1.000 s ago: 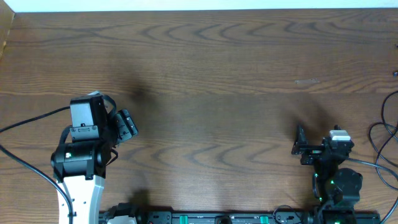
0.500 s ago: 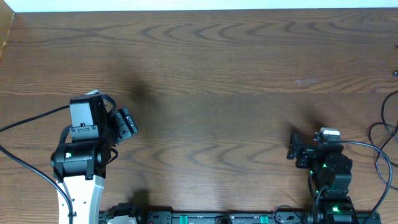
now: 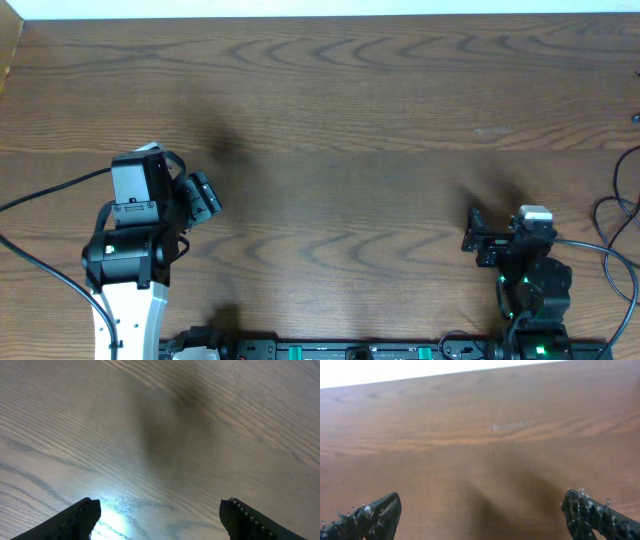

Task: Untangle cables

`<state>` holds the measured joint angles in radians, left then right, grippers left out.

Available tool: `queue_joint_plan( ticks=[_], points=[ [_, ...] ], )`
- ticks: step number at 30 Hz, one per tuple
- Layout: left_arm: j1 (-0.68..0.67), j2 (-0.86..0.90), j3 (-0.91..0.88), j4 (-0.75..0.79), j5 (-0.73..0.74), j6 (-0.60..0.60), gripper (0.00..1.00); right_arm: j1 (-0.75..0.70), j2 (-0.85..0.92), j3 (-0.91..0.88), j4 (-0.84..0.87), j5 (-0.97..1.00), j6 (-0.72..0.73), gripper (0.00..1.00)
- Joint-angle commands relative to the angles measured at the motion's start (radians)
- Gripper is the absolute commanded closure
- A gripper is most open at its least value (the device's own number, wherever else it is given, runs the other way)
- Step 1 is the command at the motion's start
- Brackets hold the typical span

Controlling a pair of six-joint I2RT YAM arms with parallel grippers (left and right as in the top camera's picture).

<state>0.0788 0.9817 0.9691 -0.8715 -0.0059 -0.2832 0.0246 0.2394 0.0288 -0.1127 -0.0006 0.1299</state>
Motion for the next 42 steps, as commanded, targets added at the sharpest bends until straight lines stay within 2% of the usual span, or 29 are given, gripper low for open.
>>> queue_joint_plan(
  ticks=[1, 8, 16, 22, 33, 36, 42],
  points=[
    [0.005, -0.005, 0.012, 0.01, -0.005, 0.017, 0.19, -0.002, -0.077, -0.005, 0.001, 0.009, 0.015, 0.01],
    [0.005, -0.006, 0.012, 0.018, -0.005, 0.017, 0.18, -0.003, -0.237, -0.005, 0.005, 0.009, 0.015, 0.01],
    [0.005, -0.007, 0.01, 0.019, -0.004, 0.017, 0.19, -0.005, -0.234, -0.006, 0.003, 0.009, 0.015, 0.01],
    [-0.028, -0.051, -0.041, 0.071, 0.088, 0.017, 0.19, -0.005, -0.234, -0.006, 0.003, 0.009, 0.015, 0.01],
    [-0.095, -0.327, -0.221, 0.125, 0.085, -0.014, 0.17, -0.005, -0.234, -0.006, 0.003, 0.009, 0.015, 0.01],
    [-0.095, -0.435, -0.257, 0.101, 0.086, -0.074, 0.13, -0.005, -0.234, -0.006, 0.003, 0.009, 0.015, 0.01],
    [-0.095, -0.591, -0.261, 0.005, 0.086, -0.084, 0.09, -0.005, -0.234, -0.006, 0.003, 0.009, 0.015, 0.01]
  ],
)
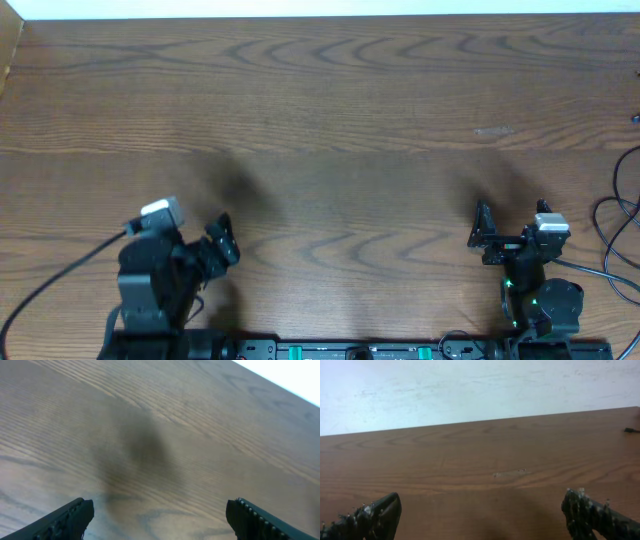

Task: Untangle cables

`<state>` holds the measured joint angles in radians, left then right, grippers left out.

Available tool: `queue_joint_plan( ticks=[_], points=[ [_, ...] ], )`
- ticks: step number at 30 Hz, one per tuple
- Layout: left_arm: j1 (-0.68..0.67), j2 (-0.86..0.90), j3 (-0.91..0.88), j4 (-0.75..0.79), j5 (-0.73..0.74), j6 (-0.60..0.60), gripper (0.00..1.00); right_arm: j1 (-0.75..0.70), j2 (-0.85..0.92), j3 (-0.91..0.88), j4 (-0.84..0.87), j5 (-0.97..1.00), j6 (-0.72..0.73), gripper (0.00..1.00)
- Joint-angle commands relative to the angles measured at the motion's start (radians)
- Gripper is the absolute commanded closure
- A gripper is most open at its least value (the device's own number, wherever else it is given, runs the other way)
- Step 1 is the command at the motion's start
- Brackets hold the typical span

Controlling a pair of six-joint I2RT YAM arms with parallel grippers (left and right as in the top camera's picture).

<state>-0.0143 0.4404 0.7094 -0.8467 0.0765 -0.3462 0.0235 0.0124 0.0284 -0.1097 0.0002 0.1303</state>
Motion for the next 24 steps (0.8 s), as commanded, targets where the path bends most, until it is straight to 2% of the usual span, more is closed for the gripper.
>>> queue_joint_plan(
  ticks=[1, 6, 15, 24],
  points=[
    [-0.002, -0.07, -0.001, -0.038, 0.004, -0.022, 0.09, -0.004, -0.007, -0.005, 0.0, 0.008, 0.014, 0.01],
    [-0.002, -0.103, -0.002, -0.022, 0.002, -0.01, 0.07, -0.004, -0.007, -0.005, 0.0, 0.008, 0.014, 0.01],
    [-0.002, -0.103, -0.098, 0.21, 0.05, 0.13, 0.06, -0.004, -0.007, -0.005, 0.0, 0.008, 0.014, 0.01],
    [-0.004, -0.105, -0.261, 0.529, 0.234, 0.209, 0.06, -0.004, -0.007, -0.005, 0.0, 0.008, 0.014, 0.01]
  ],
)
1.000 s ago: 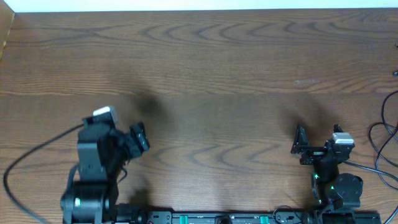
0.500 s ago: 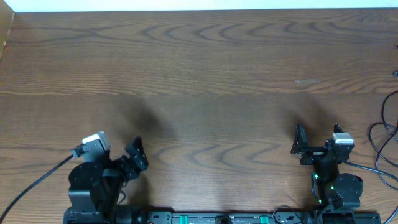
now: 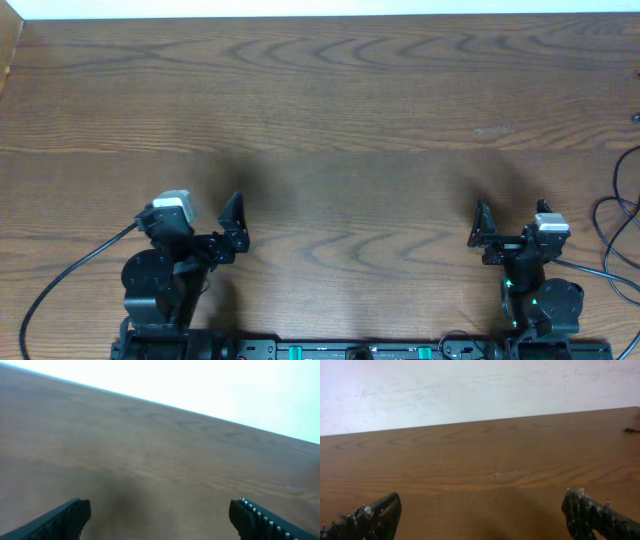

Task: Untangle cables

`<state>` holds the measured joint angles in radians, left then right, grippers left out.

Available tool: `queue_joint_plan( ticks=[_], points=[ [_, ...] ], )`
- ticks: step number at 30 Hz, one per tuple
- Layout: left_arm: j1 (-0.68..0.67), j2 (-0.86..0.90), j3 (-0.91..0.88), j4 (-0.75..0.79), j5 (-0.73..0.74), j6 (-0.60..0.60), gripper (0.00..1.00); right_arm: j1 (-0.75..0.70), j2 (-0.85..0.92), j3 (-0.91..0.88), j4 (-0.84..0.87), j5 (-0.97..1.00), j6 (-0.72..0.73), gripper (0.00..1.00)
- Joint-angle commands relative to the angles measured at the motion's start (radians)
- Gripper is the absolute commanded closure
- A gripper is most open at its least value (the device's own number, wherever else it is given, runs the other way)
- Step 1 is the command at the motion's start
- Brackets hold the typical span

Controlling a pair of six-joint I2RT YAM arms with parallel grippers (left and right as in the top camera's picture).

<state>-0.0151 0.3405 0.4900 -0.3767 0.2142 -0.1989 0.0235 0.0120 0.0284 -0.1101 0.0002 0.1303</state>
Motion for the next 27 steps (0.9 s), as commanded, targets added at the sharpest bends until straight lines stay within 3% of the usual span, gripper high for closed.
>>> queue_joint_plan(
  ticks=[1, 9, 20, 27],
  points=[
    [-0.005, -0.007, -0.062, 0.093, 0.108, 0.064, 0.06, -0.004, -0.006, -0.005, 0.0, 0.008, 0.014, 0.01],
    [-0.045, -0.13, -0.209, 0.36, 0.114, 0.112, 0.06, -0.004, -0.006, -0.005, 0.0, 0.008, 0.014, 0.01],
    [-0.105, -0.272, -0.298, 0.393, 0.11, 0.298, 0.06, -0.004, -0.006, -0.005, 0.001, 0.008, 0.014, 0.01],
    [-0.107, -0.323, -0.394, 0.539, 0.052, 0.304, 0.06, -0.004, -0.006, -0.005, 0.001, 0.008, 0.014, 0.01]
  ],
)
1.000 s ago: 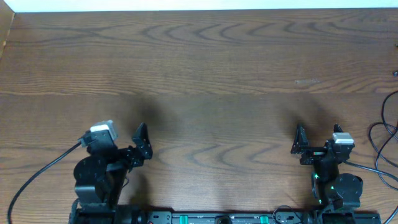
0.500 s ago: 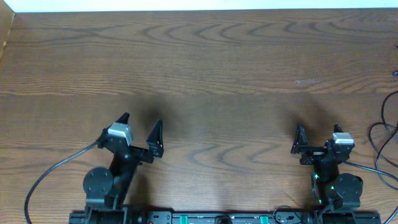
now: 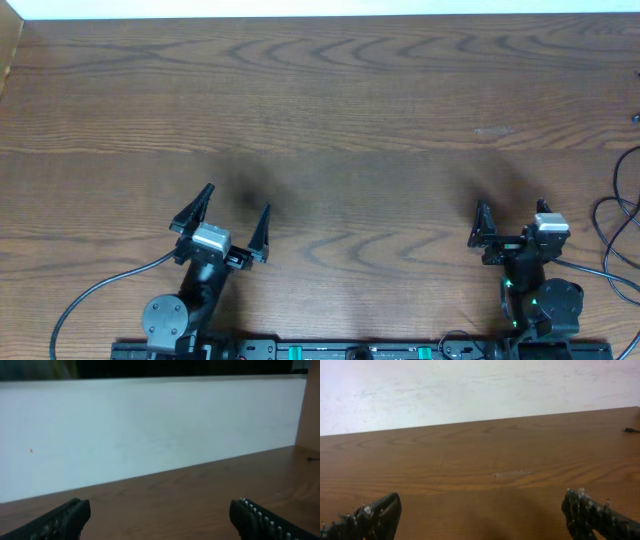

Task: Untangle cables

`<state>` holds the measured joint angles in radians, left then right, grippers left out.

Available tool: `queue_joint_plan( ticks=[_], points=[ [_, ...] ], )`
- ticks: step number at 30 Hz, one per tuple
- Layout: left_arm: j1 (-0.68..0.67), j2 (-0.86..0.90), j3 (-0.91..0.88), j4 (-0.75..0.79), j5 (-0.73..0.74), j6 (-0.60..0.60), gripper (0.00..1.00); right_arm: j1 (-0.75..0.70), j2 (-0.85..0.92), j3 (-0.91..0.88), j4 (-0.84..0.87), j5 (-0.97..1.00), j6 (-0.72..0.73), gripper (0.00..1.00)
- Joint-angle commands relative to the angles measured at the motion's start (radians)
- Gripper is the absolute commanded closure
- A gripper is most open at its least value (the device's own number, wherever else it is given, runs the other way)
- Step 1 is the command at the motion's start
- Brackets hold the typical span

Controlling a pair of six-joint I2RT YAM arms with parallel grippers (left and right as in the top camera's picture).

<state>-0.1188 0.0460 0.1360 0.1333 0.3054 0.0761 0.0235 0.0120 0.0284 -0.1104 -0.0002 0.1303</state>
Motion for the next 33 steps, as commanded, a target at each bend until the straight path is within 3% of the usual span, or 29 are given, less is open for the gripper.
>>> queue_joint_plan(
  ticks=[1, 9, 33],
  points=[
    [-0.003, -0.033, -0.051, 0.04, -0.048, 0.029, 0.06, -0.004, -0.006, -0.005, 0.001, 0.009, 0.014, 0.01],
    [0.006, -0.045, -0.132, 0.167, -0.116, 0.029, 0.06, -0.004, -0.006, -0.005, 0.001, 0.009, 0.014, 0.01],
    [0.035, -0.045, -0.132, -0.189, -0.119, 0.028, 0.06, -0.004, -0.006, -0.005, 0.001, 0.009, 0.014, 0.01]
  ],
)
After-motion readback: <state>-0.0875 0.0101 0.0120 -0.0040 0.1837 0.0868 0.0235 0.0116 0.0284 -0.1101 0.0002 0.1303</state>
